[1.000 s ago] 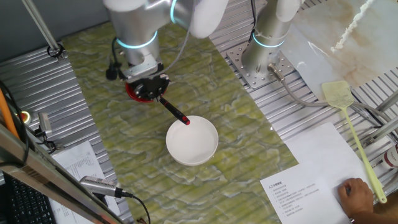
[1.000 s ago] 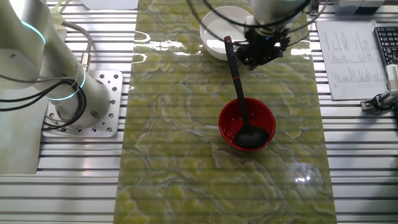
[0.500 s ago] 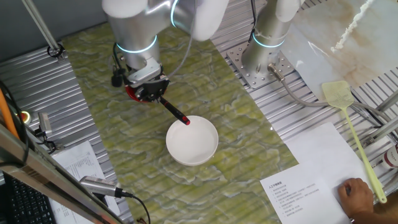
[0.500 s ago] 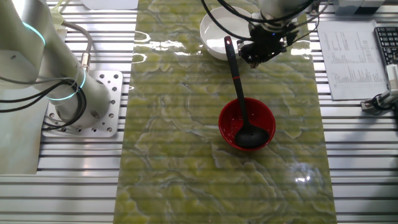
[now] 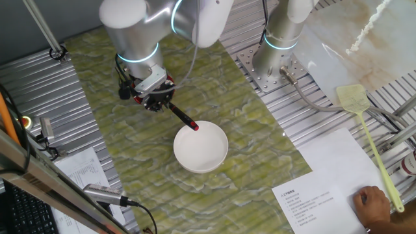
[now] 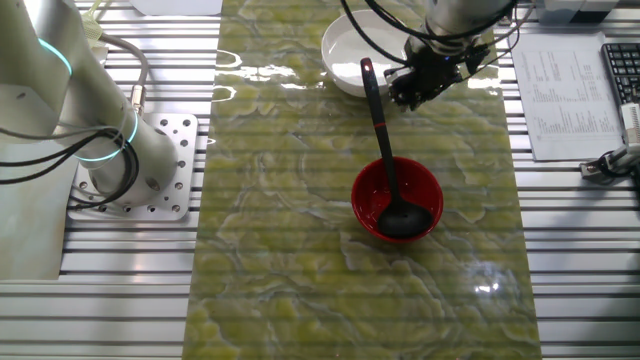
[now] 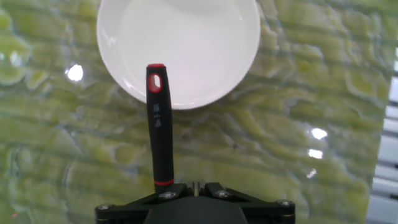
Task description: Scoop water with a large spoon from one bowl to another
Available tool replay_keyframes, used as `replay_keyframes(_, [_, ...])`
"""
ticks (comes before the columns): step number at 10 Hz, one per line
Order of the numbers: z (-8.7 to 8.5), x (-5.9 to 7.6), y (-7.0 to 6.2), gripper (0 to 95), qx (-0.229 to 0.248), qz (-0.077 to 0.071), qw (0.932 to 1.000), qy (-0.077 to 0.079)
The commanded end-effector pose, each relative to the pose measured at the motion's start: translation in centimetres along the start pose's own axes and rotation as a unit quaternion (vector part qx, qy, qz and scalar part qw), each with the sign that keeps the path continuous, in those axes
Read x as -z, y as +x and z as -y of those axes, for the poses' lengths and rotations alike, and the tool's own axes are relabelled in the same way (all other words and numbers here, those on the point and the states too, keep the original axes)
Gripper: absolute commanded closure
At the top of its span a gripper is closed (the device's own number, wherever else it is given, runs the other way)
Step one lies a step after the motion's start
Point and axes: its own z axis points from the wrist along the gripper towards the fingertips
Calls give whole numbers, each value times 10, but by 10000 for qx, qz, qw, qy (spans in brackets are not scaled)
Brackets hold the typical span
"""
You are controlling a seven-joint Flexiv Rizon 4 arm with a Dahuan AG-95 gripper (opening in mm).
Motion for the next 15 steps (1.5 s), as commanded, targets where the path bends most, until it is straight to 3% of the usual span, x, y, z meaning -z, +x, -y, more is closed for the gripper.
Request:
replay_keyframes(1, [-1, 0, 0, 760, -159, 24, 9999, 27])
replay_keyframes(4, [-2, 0, 1, 760, -312, -11, 9995, 39])
replay_keyframes(5, [-1, -1, 1, 950, -429, -53, 9990, 86])
replay_keyframes(8, [-1, -1, 1, 950, -485, -78, 9986, 210])
replay_keyframes(11, [-2, -1, 1, 950, -442, -100, 9988, 205])
replay_keyframes(12, [-2, -2, 1, 760, -403, -139, 9989, 190])
replay_keyframes(14, [-3, -1, 2, 760, -784, -146, 9967, 158])
replay_keyframes(15, [-3, -1, 2, 950, -882, -261, 9956, 167])
